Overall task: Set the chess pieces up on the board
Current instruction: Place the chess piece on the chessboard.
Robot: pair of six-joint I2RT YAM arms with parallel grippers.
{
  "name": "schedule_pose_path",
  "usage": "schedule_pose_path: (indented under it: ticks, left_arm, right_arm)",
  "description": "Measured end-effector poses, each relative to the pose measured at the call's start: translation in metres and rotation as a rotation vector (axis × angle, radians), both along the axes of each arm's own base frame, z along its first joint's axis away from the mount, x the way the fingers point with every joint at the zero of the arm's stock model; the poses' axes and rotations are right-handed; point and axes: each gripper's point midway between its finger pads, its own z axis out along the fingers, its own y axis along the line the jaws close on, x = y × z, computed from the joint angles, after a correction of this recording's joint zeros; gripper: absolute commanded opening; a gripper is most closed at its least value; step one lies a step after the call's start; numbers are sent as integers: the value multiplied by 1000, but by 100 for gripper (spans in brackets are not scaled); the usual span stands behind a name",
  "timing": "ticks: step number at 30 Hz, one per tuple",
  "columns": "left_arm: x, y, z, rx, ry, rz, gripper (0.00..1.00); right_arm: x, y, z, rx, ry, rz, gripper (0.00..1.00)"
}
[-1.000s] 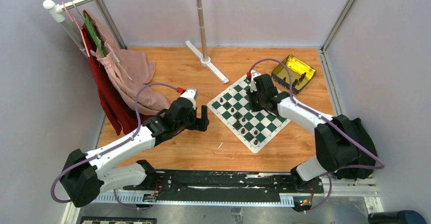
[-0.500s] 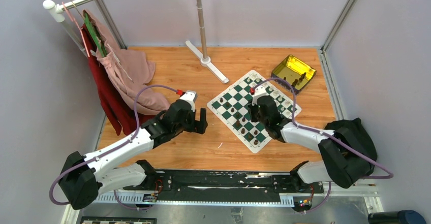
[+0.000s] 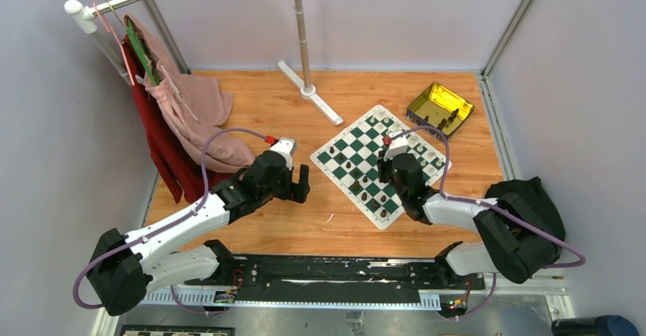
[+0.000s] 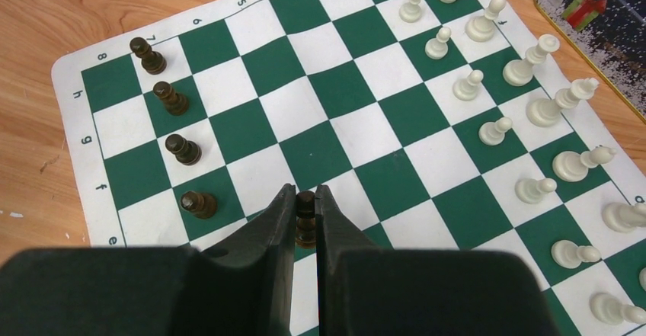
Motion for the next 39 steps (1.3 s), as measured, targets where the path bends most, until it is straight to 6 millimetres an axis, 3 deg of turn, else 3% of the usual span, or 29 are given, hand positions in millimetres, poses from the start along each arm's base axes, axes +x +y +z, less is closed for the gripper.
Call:
schedule_pose_path:
  ticks: [24, 39]
  left_arm:
    - [-8, 6, -17, 14, 31, 4, 100]
    - [-9, 7, -14, -15, 15, 13, 100]
  right_arm:
    - [-6, -10, -27, 27, -70, -26, 3]
    - [-12, -12, -29, 42, -98, -30, 10]
